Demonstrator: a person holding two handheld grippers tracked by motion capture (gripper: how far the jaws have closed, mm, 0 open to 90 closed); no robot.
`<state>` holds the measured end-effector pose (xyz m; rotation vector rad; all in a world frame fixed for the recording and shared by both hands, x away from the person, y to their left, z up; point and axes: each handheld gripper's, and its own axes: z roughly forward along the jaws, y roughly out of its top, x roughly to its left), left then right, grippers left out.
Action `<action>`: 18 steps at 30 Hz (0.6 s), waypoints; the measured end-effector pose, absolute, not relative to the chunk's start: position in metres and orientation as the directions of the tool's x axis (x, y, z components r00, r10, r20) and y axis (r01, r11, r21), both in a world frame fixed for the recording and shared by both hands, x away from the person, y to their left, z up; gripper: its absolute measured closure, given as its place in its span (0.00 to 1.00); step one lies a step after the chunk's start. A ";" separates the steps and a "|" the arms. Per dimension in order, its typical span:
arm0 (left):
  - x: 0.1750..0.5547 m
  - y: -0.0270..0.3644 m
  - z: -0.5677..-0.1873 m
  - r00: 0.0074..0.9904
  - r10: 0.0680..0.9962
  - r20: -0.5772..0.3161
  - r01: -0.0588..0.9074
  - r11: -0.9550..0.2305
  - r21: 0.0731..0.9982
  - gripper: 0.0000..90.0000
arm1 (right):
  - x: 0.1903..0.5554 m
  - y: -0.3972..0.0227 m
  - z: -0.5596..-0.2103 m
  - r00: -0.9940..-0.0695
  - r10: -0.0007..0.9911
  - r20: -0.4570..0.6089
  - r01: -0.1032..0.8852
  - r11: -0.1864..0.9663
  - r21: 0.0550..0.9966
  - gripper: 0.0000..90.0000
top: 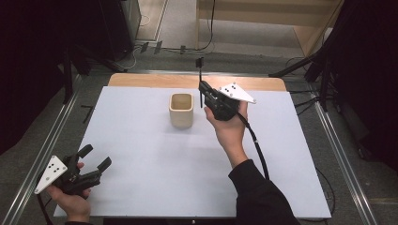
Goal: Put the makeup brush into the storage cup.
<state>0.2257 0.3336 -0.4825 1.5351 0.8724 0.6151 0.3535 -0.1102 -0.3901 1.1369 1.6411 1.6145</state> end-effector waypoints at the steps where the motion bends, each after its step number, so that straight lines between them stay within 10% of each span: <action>1: 0.226 0.334 -0.483 0.579 0.809 -0.095 0.182 -0.014 0.983 0.16 | 0.354 -0.107 -0.389 -0.483 0.860 0.165 0.177 -0.088 0.980 0.97; 18: 0.226 0.334 -0.483 0.579 0.809 -0.103 0.185 -0.008 0.983 0.16 | 0.367 -0.076 -0.394 -0.522 0.841 0.144 0.160 -0.069 0.985 0.97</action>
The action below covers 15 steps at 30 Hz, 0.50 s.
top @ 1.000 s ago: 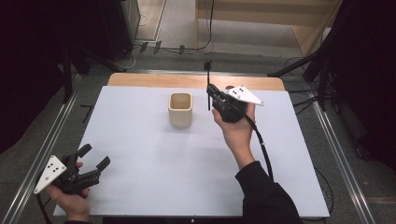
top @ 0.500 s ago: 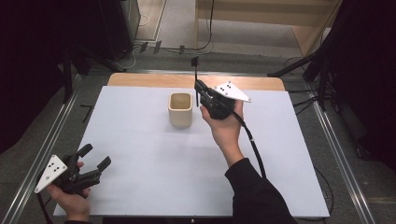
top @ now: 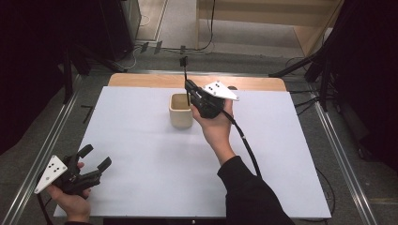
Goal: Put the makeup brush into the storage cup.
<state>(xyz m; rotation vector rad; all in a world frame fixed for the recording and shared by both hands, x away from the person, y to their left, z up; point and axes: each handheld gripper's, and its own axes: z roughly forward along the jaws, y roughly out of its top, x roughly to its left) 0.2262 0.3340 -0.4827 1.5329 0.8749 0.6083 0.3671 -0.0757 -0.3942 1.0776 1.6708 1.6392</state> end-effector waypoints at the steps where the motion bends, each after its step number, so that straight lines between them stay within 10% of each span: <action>1: 0.226 0.334 -0.483 0.579 0.809 -0.100 0.186 -0.012 0.982 0.16 | 0.368 -0.075 -0.396 -0.523 0.840 0.146 0.162 -0.070 0.984 0.97; 15: 0.226 0.334 -0.483 0.579 0.809 -0.102 0.188 -0.011 0.982 0.16 | 0.379 -0.069 -0.413 -0.507 0.852 0.131 0.185 -0.041 0.982 0.97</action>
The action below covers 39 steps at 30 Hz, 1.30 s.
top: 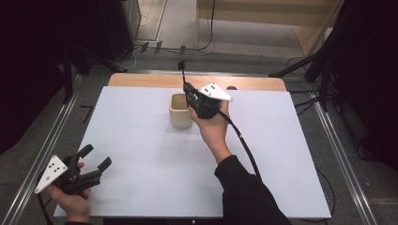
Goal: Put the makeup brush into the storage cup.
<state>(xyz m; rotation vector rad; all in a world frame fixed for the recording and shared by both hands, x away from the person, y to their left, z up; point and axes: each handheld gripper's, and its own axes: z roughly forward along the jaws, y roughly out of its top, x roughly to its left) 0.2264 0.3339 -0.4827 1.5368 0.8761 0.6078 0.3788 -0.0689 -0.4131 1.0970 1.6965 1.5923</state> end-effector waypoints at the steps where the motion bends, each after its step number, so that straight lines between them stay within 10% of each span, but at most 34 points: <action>1: 0.226 0.334 -0.483 0.579 0.809 -0.103 0.190 -0.011 0.982 0.16 | 0.380 -0.069 -0.415 -0.509 0.851 0.127 0.185 -0.037 0.982 0.97; 39: 0.227 0.333 -0.483 0.575 0.812 -0.103 0.193 -0.013 0.981 0.16 | 0.383 -0.066 -0.456 -0.513 0.846 0.145 0.321 0.032 0.947 0.88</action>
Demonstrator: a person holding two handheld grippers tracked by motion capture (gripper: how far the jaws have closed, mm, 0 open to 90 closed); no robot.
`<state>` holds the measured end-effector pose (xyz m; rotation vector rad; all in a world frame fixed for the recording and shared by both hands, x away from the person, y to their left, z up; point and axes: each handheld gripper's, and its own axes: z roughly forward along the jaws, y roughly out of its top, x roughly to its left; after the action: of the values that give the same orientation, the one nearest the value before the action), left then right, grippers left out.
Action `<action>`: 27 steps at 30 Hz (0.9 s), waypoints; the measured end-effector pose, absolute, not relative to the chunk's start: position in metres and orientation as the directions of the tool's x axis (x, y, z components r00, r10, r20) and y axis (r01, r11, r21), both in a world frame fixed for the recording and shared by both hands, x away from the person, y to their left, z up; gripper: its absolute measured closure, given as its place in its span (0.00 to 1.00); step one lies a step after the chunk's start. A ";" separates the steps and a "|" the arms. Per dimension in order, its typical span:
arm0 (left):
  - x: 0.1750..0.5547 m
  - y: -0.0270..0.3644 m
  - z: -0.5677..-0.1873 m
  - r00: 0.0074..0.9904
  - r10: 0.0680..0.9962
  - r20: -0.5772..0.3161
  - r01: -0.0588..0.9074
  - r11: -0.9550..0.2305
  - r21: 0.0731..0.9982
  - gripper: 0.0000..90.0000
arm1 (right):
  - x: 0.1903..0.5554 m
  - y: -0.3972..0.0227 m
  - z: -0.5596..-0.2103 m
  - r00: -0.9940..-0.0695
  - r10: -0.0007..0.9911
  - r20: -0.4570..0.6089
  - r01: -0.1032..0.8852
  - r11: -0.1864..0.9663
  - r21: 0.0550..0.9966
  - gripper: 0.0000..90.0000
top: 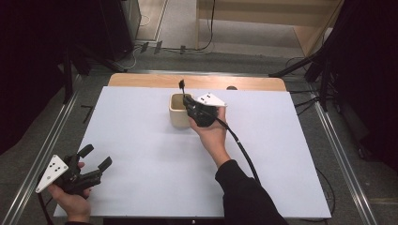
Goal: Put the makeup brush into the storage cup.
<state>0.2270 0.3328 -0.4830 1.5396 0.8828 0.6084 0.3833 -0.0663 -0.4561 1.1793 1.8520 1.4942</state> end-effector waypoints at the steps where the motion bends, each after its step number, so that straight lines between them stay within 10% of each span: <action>1: 0.227 0.333 -0.483 0.575 0.812 -0.103 0.193 -0.012 0.981 0.16 | 0.383 -0.066 -0.455 -0.521 0.838 0.162 0.328 0.022 0.944 0.86; 16: 0.227 0.332 -0.483 0.574 0.813 -0.100 0.193 -0.016 0.981 0.16 | 0.367 -0.087 -0.448 -0.503 0.851 0.150 0.289 0.002 0.957 0.43; 27: 0.227 0.332 -0.483 0.574 0.813 -0.096 0.195 -0.022 0.981 0.16 | 0.351 -0.121 -0.446 -0.452 0.889 0.074 0.215 0.029 0.976 0.30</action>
<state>0.2274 0.3323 -0.4833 1.5485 0.8836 0.6123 0.3514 -0.1214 -0.4460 1.1259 1.7184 1.4620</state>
